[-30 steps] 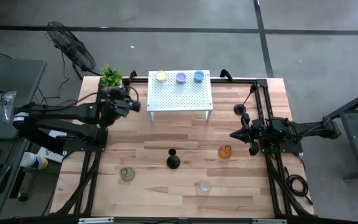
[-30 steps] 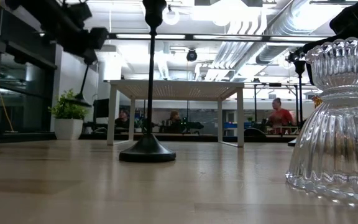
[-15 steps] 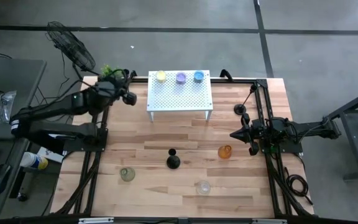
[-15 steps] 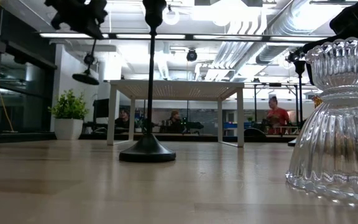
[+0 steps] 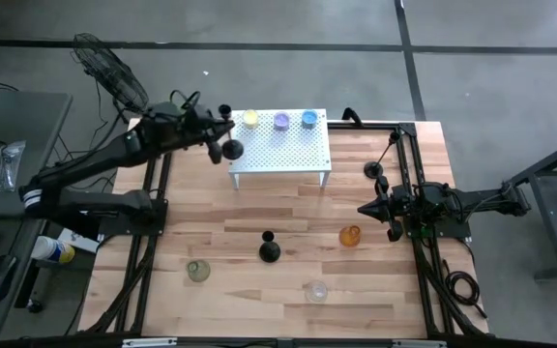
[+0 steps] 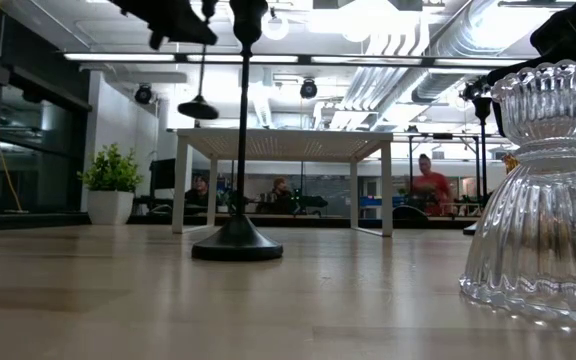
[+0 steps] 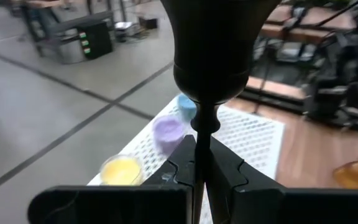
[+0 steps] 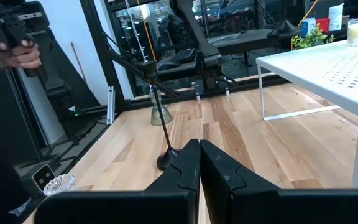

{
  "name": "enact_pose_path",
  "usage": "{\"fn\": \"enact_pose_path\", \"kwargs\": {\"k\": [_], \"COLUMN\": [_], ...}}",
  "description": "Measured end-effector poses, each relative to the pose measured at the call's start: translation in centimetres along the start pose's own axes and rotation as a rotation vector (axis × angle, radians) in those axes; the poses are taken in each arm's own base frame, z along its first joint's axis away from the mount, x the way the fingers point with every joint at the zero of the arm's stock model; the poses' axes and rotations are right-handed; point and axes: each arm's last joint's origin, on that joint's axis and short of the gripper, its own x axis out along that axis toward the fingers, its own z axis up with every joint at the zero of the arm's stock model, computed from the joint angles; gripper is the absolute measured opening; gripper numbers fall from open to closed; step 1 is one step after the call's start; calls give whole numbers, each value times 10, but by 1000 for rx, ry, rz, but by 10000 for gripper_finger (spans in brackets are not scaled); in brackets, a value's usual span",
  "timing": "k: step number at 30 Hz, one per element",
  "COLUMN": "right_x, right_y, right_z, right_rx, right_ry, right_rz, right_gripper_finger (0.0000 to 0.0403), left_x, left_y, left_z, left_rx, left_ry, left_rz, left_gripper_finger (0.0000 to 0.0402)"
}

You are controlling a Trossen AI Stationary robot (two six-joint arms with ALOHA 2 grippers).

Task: Pick & Place candle stick holders
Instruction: Put the top left black candle holder on the shelf

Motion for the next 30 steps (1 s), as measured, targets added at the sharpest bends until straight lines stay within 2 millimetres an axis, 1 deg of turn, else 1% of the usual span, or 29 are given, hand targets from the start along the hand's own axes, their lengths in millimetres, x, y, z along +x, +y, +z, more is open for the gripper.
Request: {"fn": "enact_pose_path", "kwargs": {"k": [3,7,14,17,24,30], "right_x": [0,0,0,0,0,0], "right_y": [0,0,0,0,0,0], "right_z": [0,0,0,0,0,0], "right_rx": [0,0,0,0,0,0], "right_ry": [0,0,0,0,0,0], "right_rz": [0,0,0,0,0,0], "right_gripper_finger": [2,2,2,2,2,2], "left_x": [13,30,53,59,69,77], "left_y": [6,12,16,17,19,19], "left_z": [1,3,-5,-6,5,6], "left_rx": [-11,-52,-46,-44,-23,-27], "left_ry": [-31,-77,-65,-69,-43,57], "left_rz": [-40,-49,-75,-73,-31,-18], "left_gripper_finger": [7,7,7,7,7,7]}}
